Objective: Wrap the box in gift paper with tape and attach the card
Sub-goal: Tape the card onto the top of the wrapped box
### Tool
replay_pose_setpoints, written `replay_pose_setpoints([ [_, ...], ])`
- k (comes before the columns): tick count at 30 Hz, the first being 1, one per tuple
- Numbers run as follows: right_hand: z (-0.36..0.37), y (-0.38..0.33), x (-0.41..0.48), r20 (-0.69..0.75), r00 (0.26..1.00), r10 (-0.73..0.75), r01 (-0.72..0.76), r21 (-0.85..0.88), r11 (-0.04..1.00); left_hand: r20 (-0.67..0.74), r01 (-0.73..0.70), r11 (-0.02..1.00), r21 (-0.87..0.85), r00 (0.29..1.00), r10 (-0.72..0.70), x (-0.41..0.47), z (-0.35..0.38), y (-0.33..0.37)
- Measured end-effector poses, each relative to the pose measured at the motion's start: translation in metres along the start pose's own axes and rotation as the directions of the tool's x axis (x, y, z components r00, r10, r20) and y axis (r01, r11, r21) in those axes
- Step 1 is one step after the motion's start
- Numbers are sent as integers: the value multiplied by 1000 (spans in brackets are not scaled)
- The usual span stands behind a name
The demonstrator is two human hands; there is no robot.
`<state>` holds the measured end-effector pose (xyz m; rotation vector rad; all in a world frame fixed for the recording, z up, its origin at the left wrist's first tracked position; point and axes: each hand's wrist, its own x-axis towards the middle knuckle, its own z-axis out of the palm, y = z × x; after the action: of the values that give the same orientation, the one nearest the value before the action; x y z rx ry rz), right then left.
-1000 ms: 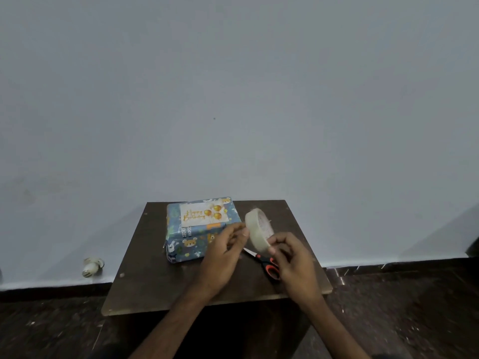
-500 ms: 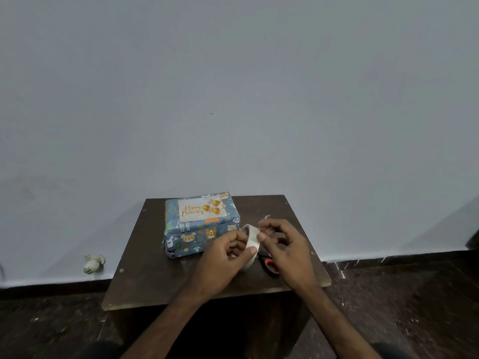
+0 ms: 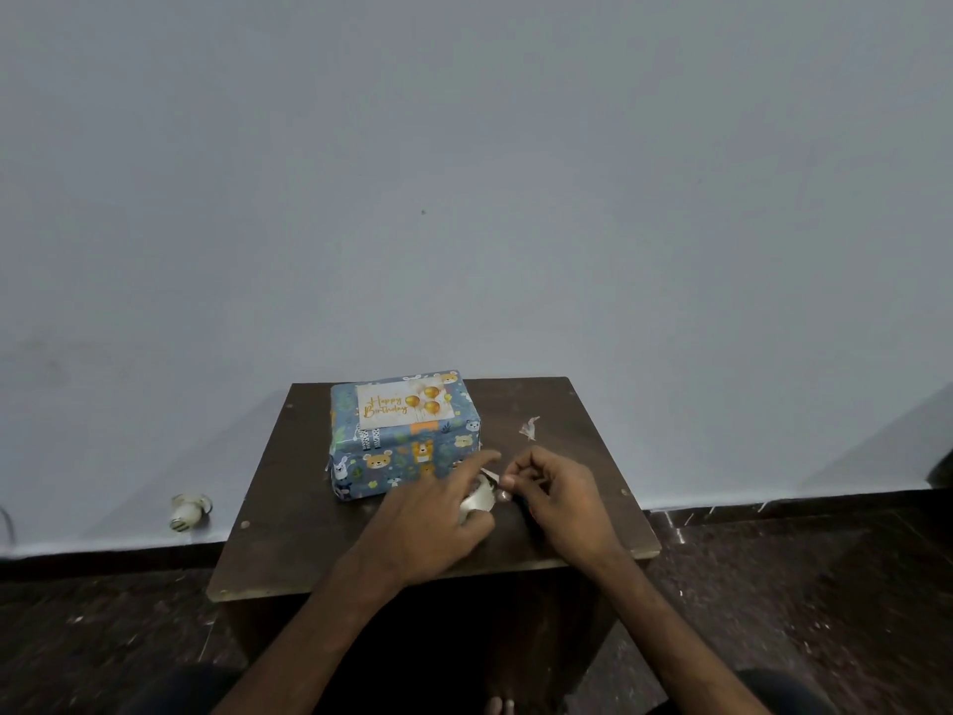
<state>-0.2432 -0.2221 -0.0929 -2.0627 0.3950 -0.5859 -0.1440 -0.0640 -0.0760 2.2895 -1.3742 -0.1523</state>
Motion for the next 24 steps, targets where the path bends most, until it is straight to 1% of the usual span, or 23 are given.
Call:
replay_pose_setpoints([
  [2, 2, -2, 2, 22, 1000, -10, 10, -5, 1000, 23, 19, 1000, 9, 1000, -19, 1, 3, 0],
  [5, 1, -2, 6, 40, 999, 6, -6, 11, 1000, -14, 33, 999, 7, 999, -33, 2, 5, 1],
  [8, -1, -1, 9, 45, 999, -11, 12, -21, 1000, -53, 66, 997, -34, 996, -67, 4, 5, 2],
  [11, -3, -2, 11, 52, 999, -16, 17, -11, 1000, -45, 110, 985, -135, 992, -117, 9, 5, 0],
  [14, -3, 1, 16, 63, 998, -30, 34, -52, 998, -13, 164, 954, -251, 985, -172, 12, 6, -2],
  [21, -3, -3, 27, 89, 996, -29, 27, 22, 999, -12, 258, 893, -368, 959, -282, 17, 10, -5],
  [24, -6, -7, 30, 113, 992, -57, 60, -21, 998, 48, 303, 841, -449, 948, -316, 19, 9, -8],
])
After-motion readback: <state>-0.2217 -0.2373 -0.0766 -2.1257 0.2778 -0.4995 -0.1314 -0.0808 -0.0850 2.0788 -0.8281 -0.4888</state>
